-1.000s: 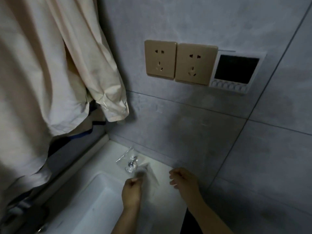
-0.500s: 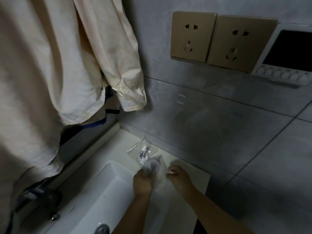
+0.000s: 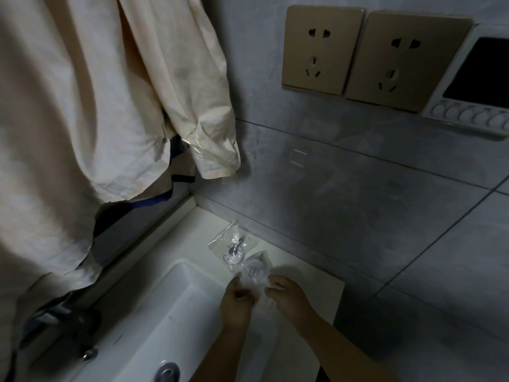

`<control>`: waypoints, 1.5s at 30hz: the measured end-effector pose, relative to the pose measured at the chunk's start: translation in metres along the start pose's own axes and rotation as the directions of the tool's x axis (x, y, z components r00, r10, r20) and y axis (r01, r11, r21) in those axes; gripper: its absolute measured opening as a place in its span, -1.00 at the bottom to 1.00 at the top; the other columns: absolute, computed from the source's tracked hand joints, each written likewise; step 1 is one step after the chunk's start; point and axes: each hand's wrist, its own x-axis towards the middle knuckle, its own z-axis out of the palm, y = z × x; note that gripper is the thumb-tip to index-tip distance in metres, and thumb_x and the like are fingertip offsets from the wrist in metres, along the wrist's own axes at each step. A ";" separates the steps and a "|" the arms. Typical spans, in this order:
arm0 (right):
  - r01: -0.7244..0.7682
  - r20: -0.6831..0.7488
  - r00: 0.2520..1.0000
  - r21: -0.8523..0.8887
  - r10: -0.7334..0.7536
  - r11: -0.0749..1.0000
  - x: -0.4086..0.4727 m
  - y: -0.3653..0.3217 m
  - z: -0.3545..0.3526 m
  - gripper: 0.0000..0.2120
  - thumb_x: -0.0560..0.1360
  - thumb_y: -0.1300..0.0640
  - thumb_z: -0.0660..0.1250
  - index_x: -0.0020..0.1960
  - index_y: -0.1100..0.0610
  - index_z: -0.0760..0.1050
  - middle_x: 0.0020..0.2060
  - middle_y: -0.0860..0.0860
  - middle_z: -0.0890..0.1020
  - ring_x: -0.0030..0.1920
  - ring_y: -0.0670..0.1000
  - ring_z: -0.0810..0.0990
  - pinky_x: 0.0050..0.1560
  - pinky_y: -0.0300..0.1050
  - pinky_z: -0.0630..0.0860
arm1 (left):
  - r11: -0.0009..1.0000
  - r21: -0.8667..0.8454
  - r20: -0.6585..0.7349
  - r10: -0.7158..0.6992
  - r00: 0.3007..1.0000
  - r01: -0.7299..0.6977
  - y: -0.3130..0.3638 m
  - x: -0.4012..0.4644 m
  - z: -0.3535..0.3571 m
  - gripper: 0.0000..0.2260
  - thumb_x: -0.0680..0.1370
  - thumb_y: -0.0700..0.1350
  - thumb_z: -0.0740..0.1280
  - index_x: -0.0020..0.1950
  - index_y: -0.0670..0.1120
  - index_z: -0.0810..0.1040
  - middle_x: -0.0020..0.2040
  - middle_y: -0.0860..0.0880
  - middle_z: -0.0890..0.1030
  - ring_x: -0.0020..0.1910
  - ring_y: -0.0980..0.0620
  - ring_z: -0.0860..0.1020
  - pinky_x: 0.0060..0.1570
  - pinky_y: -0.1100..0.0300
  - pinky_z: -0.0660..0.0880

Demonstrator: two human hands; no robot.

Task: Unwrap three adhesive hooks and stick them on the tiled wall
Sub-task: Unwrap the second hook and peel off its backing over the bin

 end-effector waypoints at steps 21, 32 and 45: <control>0.151 -0.107 0.982 -0.062 -0.157 0.987 -0.106 -0.079 -0.099 -0.70 0.42 0.05 0.31 -0.48 0.02 0.50 -0.57 -0.10 0.58 -0.55 -0.19 0.52 -0.55 -0.32 0.42 | 0.849 0.049 0.452 0.451 0.769 -0.527 0.028 -0.067 -0.006 -0.29 0.18 -0.37 0.27 0.28 0.11 0.50 0.27 0.15 0.46 0.26 0.27 0.41 0.08 0.51 0.35; 0.263 -0.141 0.961 0.207 -0.237 0.942 -0.173 -0.088 -0.155 -0.81 0.40 0.06 0.39 -0.36 0.10 0.62 -0.50 -0.02 0.63 -0.44 -0.08 0.58 -0.34 -0.17 0.50 | 0.923 -0.157 0.652 0.364 0.665 -0.351 0.036 -0.118 0.048 -0.26 0.20 -0.19 0.59 0.34 -0.08 0.41 0.31 -0.12 0.53 0.26 0.04 0.53 0.21 0.14 0.51; 0.149 -0.100 0.988 0.774 -0.114 0.615 -0.234 -0.057 -0.237 -0.79 0.40 0.17 0.35 -0.41 0.13 0.58 -0.48 0.07 0.60 -0.50 -0.05 0.55 -0.49 -0.20 0.50 | 0.783 -0.551 0.769 0.342 0.539 0.289 0.031 -0.212 0.123 -0.36 0.24 -0.15 0.62 0.26 -0.25 0.52 0.16 -0.27 0.60 0.11 -0.20 0.60 0.11 0.07 0.57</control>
